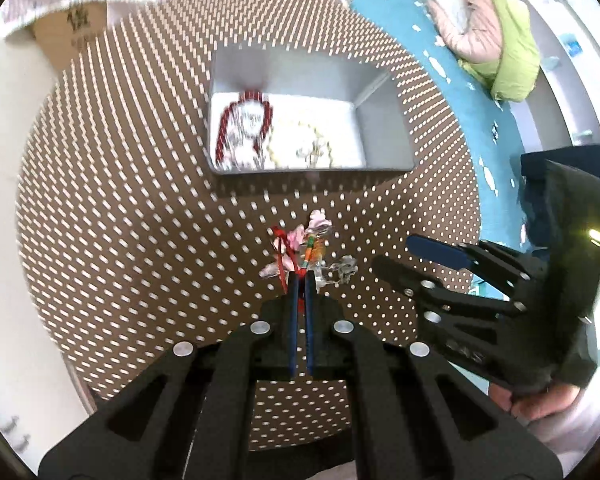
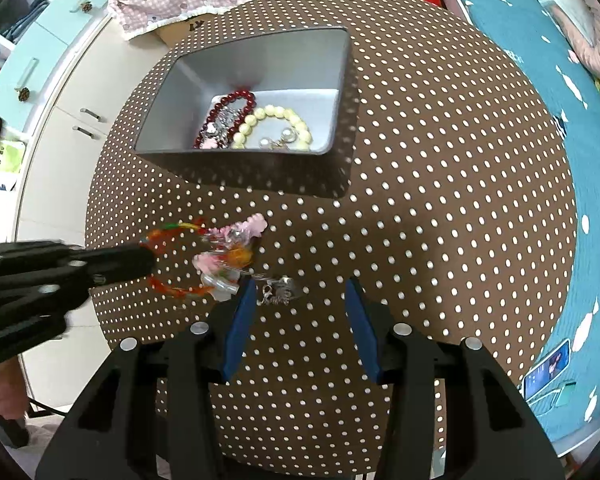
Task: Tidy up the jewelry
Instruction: 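Carry the red cord toward the tray with the left tool while the right tool grasps a pink charm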
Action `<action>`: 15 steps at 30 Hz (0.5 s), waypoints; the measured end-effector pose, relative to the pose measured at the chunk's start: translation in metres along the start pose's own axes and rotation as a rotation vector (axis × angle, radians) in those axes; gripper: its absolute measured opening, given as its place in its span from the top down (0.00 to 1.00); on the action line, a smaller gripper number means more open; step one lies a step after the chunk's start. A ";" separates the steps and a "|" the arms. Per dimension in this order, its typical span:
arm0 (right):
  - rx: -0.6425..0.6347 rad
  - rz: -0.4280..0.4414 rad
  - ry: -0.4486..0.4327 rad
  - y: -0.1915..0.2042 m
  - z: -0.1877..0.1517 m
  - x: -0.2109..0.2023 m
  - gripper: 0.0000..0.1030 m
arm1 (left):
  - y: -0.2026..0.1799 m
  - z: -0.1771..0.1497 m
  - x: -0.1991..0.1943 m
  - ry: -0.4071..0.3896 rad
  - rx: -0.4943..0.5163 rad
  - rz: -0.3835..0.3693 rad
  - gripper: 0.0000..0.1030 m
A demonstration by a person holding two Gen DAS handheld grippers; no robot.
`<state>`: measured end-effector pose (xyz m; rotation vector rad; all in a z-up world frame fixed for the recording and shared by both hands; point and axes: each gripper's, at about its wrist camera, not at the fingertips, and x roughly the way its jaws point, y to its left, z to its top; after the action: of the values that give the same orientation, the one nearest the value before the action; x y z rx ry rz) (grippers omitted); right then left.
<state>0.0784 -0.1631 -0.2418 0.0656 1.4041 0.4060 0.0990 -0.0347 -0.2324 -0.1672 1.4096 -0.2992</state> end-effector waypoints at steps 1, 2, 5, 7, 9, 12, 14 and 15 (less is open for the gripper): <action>-0.005 -0.002 0.002 0.001 0.001 0.001 0.58 | 0.001 -0.003 -0.007 -0.013 0.015 0.013 0.98; -0.010 -0.003 0.003 0.004 0.002 0.001 0.58 | 0.003 -0.006 -0.019 -0.028 0.035 0.028 0.98; -0.029 0.002 0.007 0.012 0.005 0.004 0.58 | -0.002 -0.010 -0.037 -0.070 0.082 0.071 0.98; -0.039 0.003 0.007 0.018 0.008 0.006 0.58 | -0.004 -0.015 -0.051 -0.104 0.135 0.102 0.98; -0.048 0.011 0.005 0.023 0.011 0.008 0.58 | -0.001 -0.018 -0.056 -0.104 0.136 0.088 0.98; -0.060 0.015 0.009 0.028 0.014 0.012 0.58 | 0.009 -0.013 -0.041 -0.073 0.085 0.115 0.98; -0.070 0.020 0.010 0.032 0.015 0.014 0.58 | 0.021 -0.013 -0.038 -0.067 0.040 0.093 0.98; -0.079 0.026 0.010 0.036 0.016 0.015 0.58 | 0.027 -0.013 -0.038 -0.065 0.023 0.085 0.98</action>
<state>0.0872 -0.1221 -0.2429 0.0175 1.3968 0.4830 0.0842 0.0031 -0.2059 -0.0972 1.3442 -0.2380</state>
